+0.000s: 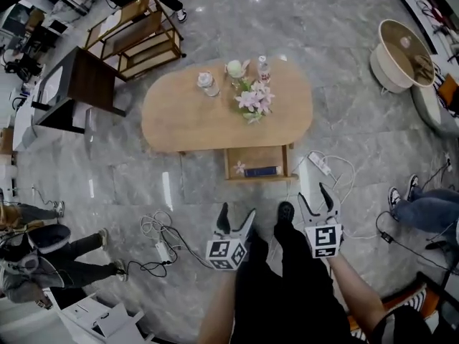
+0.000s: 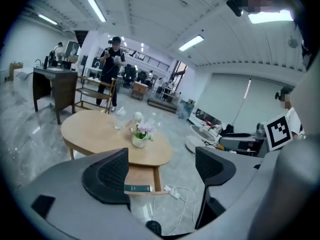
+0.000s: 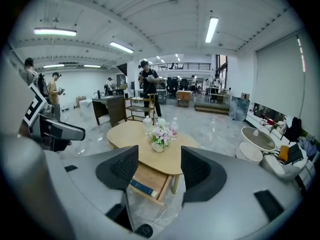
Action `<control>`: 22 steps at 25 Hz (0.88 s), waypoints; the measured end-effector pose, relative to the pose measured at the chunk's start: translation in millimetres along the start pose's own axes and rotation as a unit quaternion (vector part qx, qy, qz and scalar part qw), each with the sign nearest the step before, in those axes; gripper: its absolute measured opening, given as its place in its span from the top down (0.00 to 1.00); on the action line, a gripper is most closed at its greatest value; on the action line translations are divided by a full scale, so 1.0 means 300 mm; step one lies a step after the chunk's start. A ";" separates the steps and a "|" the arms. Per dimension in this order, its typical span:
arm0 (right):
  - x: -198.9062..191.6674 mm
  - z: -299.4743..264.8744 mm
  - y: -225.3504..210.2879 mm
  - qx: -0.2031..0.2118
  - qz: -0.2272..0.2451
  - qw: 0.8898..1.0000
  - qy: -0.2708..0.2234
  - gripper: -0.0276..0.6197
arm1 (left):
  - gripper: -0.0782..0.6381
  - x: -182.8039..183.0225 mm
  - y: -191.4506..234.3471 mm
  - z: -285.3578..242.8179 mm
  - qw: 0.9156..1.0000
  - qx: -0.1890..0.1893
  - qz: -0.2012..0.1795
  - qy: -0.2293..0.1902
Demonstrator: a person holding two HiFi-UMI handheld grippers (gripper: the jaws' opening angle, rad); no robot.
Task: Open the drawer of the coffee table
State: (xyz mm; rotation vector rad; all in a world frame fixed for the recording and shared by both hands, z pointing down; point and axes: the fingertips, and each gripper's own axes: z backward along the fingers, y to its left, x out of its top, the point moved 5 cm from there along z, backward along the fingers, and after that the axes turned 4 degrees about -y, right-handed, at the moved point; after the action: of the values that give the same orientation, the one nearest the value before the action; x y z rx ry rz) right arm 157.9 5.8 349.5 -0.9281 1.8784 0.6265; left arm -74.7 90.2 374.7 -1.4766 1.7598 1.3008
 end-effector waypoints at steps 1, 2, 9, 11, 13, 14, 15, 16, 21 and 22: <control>0.032 0.032 0.013 -0.002 -0.006 1.000 -0.007 0.58 | 0.31 0.038 -0.013 0.030 1.000 -0.002 -0.010 -0.008; 0.062 0.060 0.026 -0.004 -0.010 1.000 -0.014 0.58 | 0.31 0.076 -0.024 0.059 1.000 -0.004 -0.019 -0.018; 0.236 0.236 0.177 -0.025 -0.007 0.997 -0.068 0.58 | 0.31 0.276 -0.064 0.282 0.992 -0.027 -0.088 -0.084; 0.284 0.285 0.231 -0.033 -0.010 0.996 -0.086 0.58 | 0.31 0.307 -0.062 0.350 0.991 -0.033 -0.099 -0.090; 0.321 0.330 0.300 -0.028 -0.019 0.995 -0.098 0.58 | 0.31 0.332 -0.061 0.427 0.988 -0.043 -0.112 -0.093; 0.336 0.351 0.341 -0.022 -0.024 0.994 -0.102 0.58 | 0.31 0.344 -0.061 0.469 0.987 -0.050 -0.122 -0.097; 0.349 0.372 0.385 -0.016 -0.030 0.994 -0.106 0.58 | 0.31 0.357 -0.062 0.512 0.984 -0.057 -0.132 -0.102; 0.360 0.395 0.432 -0.011 -0.035 0.993 -0.111 0.58 | 0.31 0.368 -0.062 0.555 0.982 -0.065 -0.140 -0.109; 0.382 0.551 0.665 -0.014 -0.032 0.991 -0.128 0.58 | 0.31 0.383 -0.047 0.776 0.975 -0.099 -0.147 -0.135; 0.386 0.581 0.696 -0.019 -0.032 0.991 -0.132 0.58 | 0.31 0.386 -0.042 0.812 0.974 -0.105 -0.146 -0.140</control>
State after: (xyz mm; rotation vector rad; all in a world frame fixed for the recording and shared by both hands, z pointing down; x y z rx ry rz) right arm 43.7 216.8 176.8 -0.8797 1.6018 0.7121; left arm -144.4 253.0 170.8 -1.5079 1.2070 1.4857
